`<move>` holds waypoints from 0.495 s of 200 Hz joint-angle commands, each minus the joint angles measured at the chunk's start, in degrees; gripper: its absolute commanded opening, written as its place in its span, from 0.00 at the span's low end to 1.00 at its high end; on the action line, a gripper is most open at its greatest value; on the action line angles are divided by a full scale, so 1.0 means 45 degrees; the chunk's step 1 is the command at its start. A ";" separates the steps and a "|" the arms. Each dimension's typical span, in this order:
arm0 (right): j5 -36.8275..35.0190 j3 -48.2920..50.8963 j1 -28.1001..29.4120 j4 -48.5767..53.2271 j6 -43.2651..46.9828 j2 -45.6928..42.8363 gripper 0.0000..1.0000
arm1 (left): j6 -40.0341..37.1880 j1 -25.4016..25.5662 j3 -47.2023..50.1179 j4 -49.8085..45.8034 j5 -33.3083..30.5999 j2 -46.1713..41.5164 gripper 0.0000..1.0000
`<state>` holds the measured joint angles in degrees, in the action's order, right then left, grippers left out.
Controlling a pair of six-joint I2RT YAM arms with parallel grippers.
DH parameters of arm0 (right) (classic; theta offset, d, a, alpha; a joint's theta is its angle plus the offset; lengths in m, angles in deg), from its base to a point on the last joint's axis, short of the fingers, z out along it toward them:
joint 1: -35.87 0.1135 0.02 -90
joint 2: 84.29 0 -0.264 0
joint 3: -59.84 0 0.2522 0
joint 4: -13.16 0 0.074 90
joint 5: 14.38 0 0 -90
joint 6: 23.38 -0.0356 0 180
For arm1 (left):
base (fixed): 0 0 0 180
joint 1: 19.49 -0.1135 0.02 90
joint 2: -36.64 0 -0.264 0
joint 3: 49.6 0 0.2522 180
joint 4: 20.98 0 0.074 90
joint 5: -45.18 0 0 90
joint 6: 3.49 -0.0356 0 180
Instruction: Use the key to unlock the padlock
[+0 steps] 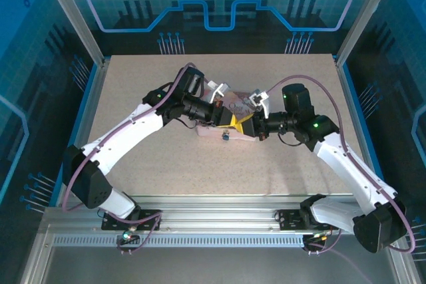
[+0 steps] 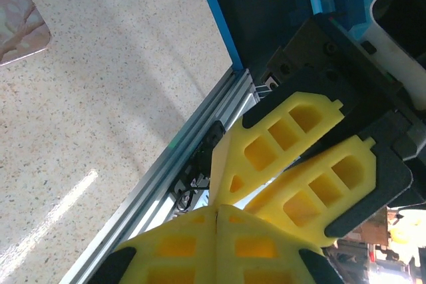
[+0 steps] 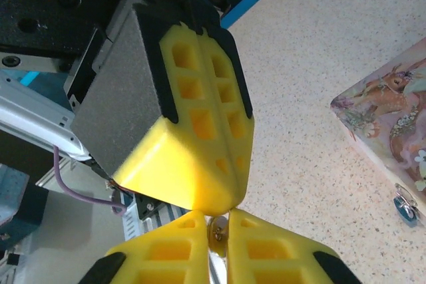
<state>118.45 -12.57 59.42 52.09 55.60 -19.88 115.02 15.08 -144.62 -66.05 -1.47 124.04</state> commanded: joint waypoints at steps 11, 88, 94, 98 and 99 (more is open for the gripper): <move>0.0030 -0.0453 -0.0074 0.0197 0.0243 0.0137 0.06 | -0.0221 0.0257 -0.0401 -0.0045 0.0623 0.0128 0.00; -0.0497 -0.0215 -0.0021 0.0036 0.0152 -0.0101 0.00 | -0.0183 0.0250 -0.0466 0.0236 0.0202 -0.0137 0.26; -0.0577 -0.0130 -0.0020 -0.0014 0.0117 -0.0181 0.00 | -0.0183 0.0231 -0.0445 0.0267 -0.0021 -0.0196 0.31; -0.0634 -0.0087 -0.0022 -0.0053 0.0079 -0.0231 0.00 | -0.0184 0.0208 -0.0412 0.0292 -0.0138 -0.0247 0.33; -0.0652 -0.0079 -0.0021 -0.0069 0.0073 -0.0240 0.00 | -0.0174 0.0209 -0.0406 0.0305 -0.0159 -0.0254 0.34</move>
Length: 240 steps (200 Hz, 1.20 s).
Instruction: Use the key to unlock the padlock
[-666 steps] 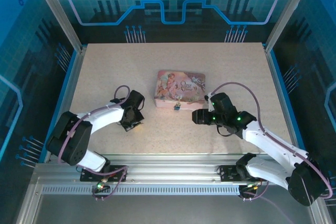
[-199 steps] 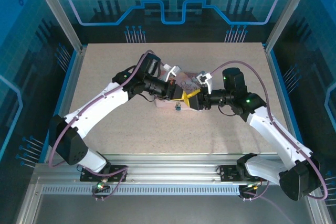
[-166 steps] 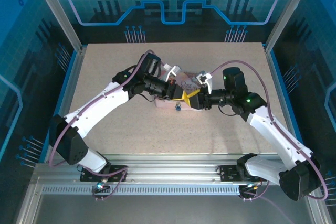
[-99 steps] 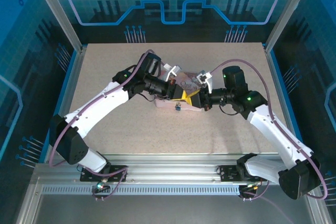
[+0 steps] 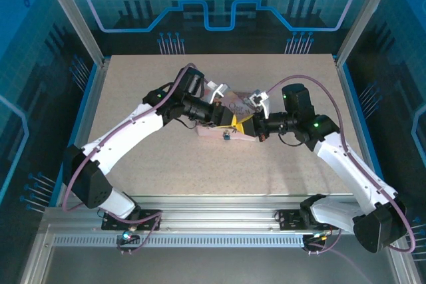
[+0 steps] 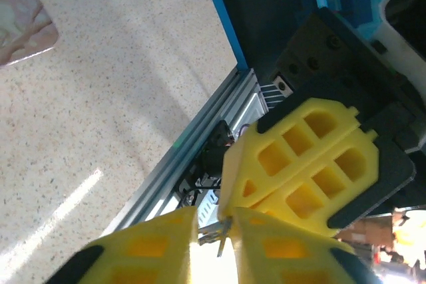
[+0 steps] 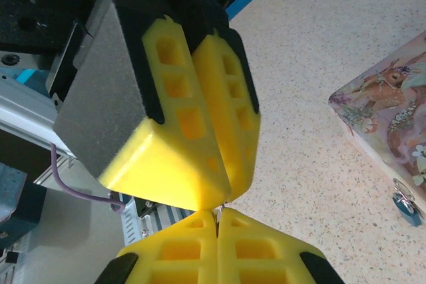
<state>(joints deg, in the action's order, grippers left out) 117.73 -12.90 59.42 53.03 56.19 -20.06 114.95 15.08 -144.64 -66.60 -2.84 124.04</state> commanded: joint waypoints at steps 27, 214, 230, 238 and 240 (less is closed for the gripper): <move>-0.0728 0.0237 -0.0041 -0.0473 -0.0219 -0.0433 0.00 | 0.0444 -0.0202 0.0167 0.1273 -0.0321 -0.0690 0.44; -0.3373 0.4121 -0.0529 -0.9691 -0.8836 -0.2915 0.00 | 0.6873 -0.1502 0.6317 1.3983 -0.0539 -0.2889 0.51; -0.3638 0.4337 -0.0460 -1.0089 -0.9177 -0.3080 0.00 | 0.7225 -0.1309 0.6284 1.4648 -0.0264 -0.2513 0.48; -0.3736 0.4390 -0.0420 -1.0207 -0.9299 -0.3120 0.00 | 0.7252 -0.1158 0.6212 1.4723 -0.0223 -0.2381 0.47; -0.3748 0.4409 -0.0412 -1.0253 -0.9355 -0.3130 0.00 | 0.7262 -0.1114 0.6198 1.4718 -0.0211 -0.2349 0.47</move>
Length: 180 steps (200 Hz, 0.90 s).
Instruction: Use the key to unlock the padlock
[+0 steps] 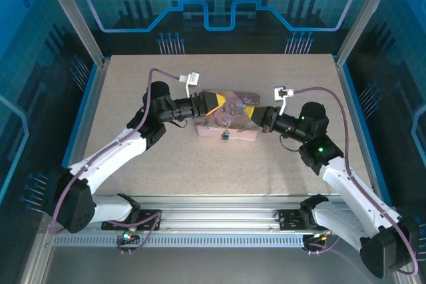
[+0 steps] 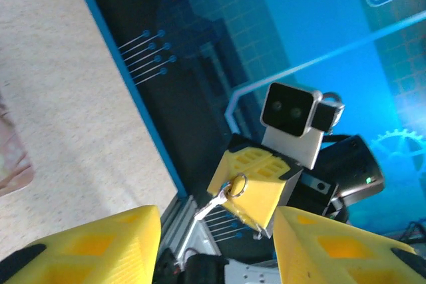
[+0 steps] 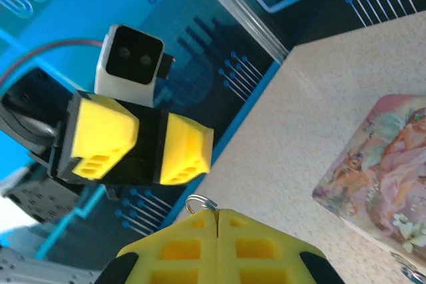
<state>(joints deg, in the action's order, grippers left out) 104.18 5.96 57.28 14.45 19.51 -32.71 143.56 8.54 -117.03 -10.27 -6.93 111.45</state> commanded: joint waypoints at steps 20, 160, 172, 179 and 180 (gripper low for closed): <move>-0.0911 0.0340 0.0134 -0.2112 -0.1552 -0.0313 0.00 | 0.0813 0.0677 -0.0045 0.2283 0.0666 0.0655 0.48; -0.1031 0.0380 0.0884 -0.3069 -0.1993 0.0171 0.00 | 0.1322 0.1309 -0.0359 0.3386 0.0894 0.1324 0.35; -0.1019 0.0342 0.0876 -0.3034 -0.1973 0.0196 0.00 | 0.1312 0.1327 -0.0356 0.3389 0.0915 0.1297 0.32; -0.1014 0.0322 0.0873 -0.3008 -0.1972 0.0229 0.00 | 0.1314 0.1329 -0.0361 0.3391 0.0906 0.1295 0.30; -0.1014 0.0322 0.0880 -0.3009 -0.1972 0.0234 0.00 | 0.1319 0.1320 -0.0360 0.3391 0.0911 0.1301 0.30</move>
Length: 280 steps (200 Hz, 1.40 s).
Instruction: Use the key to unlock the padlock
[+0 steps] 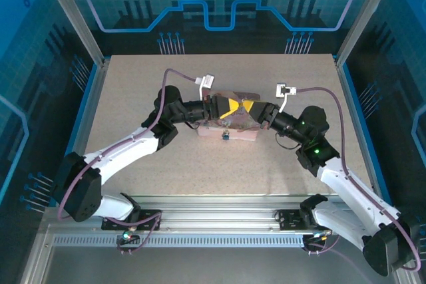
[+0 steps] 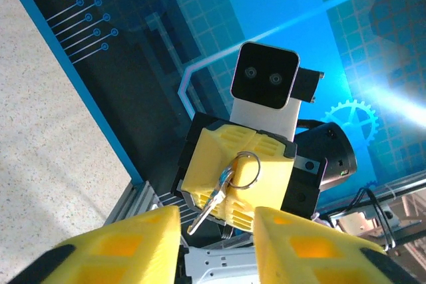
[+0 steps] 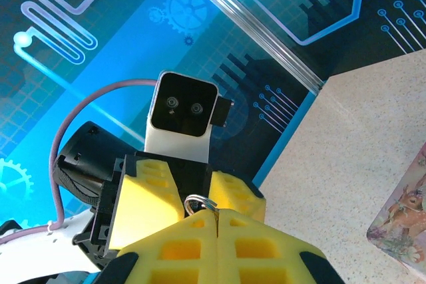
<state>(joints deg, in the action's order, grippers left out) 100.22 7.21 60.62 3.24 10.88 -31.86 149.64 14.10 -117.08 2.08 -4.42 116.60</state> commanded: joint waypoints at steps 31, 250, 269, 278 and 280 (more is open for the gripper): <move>-0.0135 0.0137 0.0144 -0.0449 -0.0058 -0.0008 0.00 | -0.0054 0.0090 -0.0369 0.0607 0.0364 0.0087 0.21; -0.0292 0.0607 -0.0023 0.1317 0.0588 -0.0862 0.22 | -0.1312 0.0065 -0.0987 -0.1766 0.0322 -0.0234 0.00; -0.0594 0.0668 -0.0227 0.2613 0.1112 -0.1219 0.41 | -0.2534 0.0061 -0.1409 -0.4068 -0.0062 -0.0457 0.00; -0.0828 0.0689 -0.0400 0.3349 0.1436 -0.1437 0.45 | -0.3275 0.0074 -0.1702 -0.5426 -0.0314 -0.0561 0.00; -0.0845 0.0689 -0.0427 0.3510 0.1501 -0.1475 0.45 | -0.3465 0.0066 -0.1776 -0.5662 -0.0377 -0.0572 0.00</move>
<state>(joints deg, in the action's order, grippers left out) 99.00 9.51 60.21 10.01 13.48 -36.06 143.54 14.12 -121.06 -8.66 -3.87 116.50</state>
